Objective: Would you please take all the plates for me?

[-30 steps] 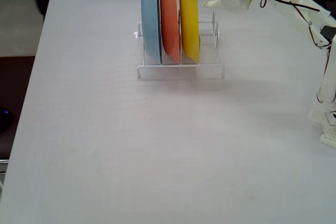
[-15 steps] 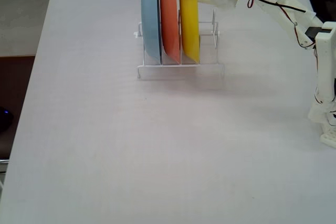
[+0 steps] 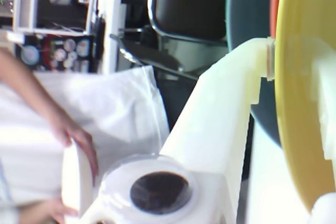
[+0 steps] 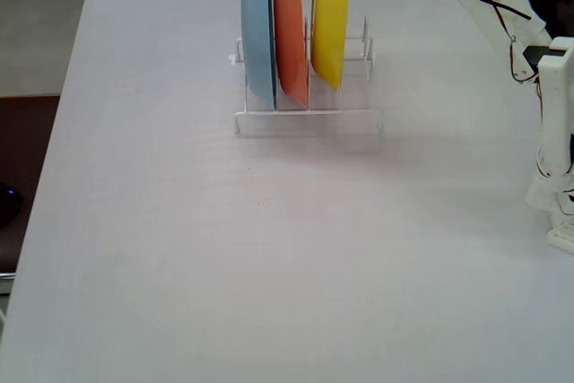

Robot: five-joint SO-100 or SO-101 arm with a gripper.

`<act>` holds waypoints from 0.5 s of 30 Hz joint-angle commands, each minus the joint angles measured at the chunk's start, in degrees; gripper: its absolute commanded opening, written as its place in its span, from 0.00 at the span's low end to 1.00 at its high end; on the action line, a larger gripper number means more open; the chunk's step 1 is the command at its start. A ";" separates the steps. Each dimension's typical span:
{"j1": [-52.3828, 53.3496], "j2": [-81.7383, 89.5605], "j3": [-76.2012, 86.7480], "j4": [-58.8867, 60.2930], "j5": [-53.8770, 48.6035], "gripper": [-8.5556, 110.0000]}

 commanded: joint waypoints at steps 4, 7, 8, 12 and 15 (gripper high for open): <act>-2.29 20.21 1.85 -0.09 0.62 0.07; -4.57 25.22 3.43 0.09 1.67 0.07; -5.54 26.98 4.13 0.09 2.20 0.07; -10.72 34.10 8.44 -1.49 4.57 0.07; -15.64 36.56 8.88 -2.46 8.09 0.07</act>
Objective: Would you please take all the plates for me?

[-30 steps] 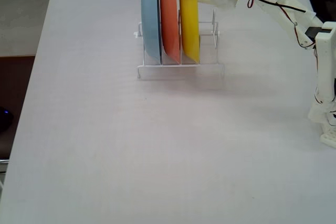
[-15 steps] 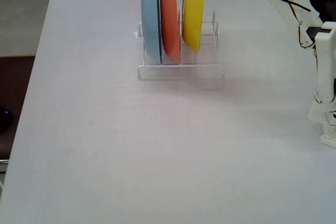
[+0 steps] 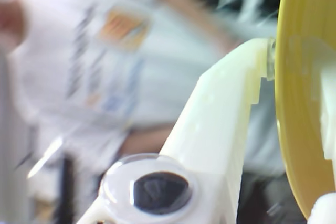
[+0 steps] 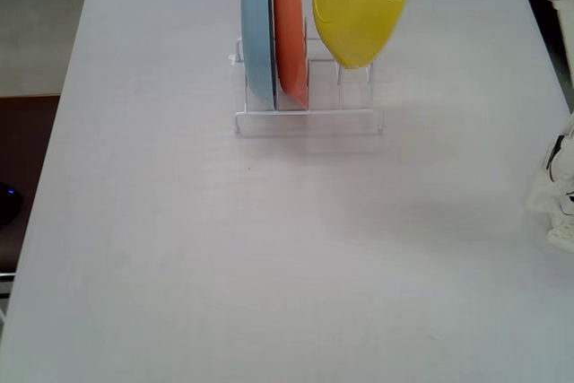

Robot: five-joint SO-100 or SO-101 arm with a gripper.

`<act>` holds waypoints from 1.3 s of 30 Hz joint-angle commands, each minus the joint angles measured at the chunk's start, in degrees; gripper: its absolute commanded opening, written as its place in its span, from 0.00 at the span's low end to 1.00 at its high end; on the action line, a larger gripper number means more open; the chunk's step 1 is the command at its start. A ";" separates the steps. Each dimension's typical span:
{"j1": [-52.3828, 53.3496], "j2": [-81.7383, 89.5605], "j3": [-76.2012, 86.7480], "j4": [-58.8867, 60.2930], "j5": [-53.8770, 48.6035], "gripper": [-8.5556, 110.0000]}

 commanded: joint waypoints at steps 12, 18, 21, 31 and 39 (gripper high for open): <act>-26.10 10.20 13.10 -26.63 12.04 0.07; -29.09 6.94 14.68 -34.72 12.13 0.07; -29.09 6.50 17.75 -38.32 12.66 0.07; -29.27 7.82 30.32 -49.39 15.03 0.07; -28.30 7.12 32.26 -49.13 15.64 0.12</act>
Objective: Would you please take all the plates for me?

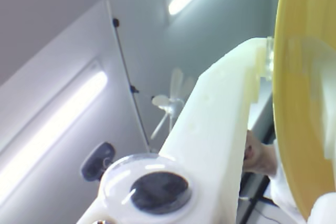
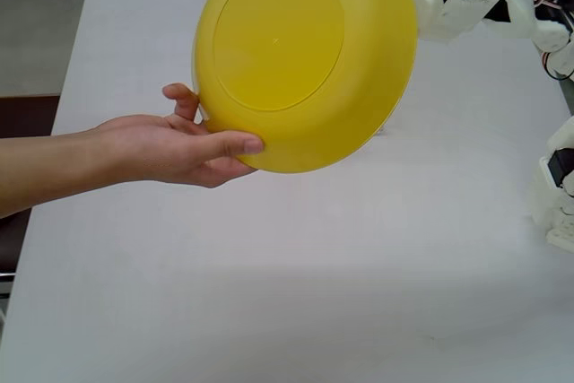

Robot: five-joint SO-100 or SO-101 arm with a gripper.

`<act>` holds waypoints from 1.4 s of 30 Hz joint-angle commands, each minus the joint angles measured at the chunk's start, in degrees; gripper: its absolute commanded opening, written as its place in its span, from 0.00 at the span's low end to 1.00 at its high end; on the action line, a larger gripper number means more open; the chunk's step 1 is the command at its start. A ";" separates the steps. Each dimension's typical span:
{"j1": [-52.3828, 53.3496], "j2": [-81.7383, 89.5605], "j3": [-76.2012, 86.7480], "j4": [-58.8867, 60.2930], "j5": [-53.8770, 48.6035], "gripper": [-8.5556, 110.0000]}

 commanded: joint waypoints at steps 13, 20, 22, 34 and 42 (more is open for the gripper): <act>6.50 1.85 -6.68 19.34 -7.65 0.47; 13.97 4.39 -6.68 30.23 -7.38 0.15; 17.49 4.31 -5.80 33.31 -6.06 0.08; 34.01 -9.05 -6.15 43.42 -8.88 0.29; 37.00 -22.76 -18.02 44.21 -14.24 0.34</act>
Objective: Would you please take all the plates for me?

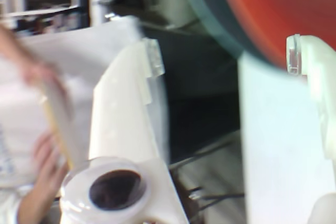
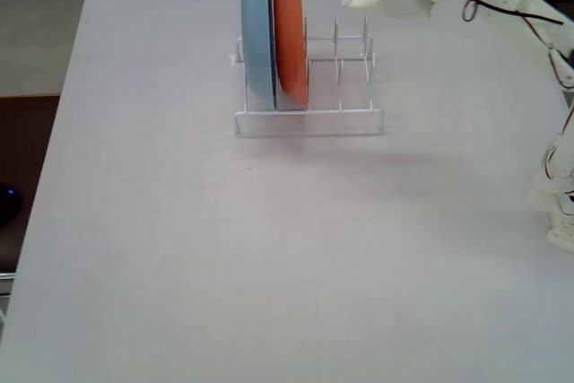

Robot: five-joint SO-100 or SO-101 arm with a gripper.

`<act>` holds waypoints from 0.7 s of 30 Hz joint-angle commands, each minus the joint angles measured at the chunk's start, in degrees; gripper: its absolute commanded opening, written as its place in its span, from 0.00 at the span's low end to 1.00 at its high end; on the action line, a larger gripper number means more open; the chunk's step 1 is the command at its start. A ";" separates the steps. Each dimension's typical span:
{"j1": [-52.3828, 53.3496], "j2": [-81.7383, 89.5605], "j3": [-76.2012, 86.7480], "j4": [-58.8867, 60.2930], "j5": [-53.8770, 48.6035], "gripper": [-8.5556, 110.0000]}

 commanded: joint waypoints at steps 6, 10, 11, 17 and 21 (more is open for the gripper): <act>2.02 -11.87 -20.92 1.23 -5.98 0.34; 2.55 -17.05 -27.60 0.26 -8.44 0.34; 2.55 -17.84 -28.39 -0.35 -8.61 0.34; 2.46 -21.36 -29.18 -4.22 -7.47 0.33; 2.02 -23.38 -29.27 -6.24 -5.45 0.33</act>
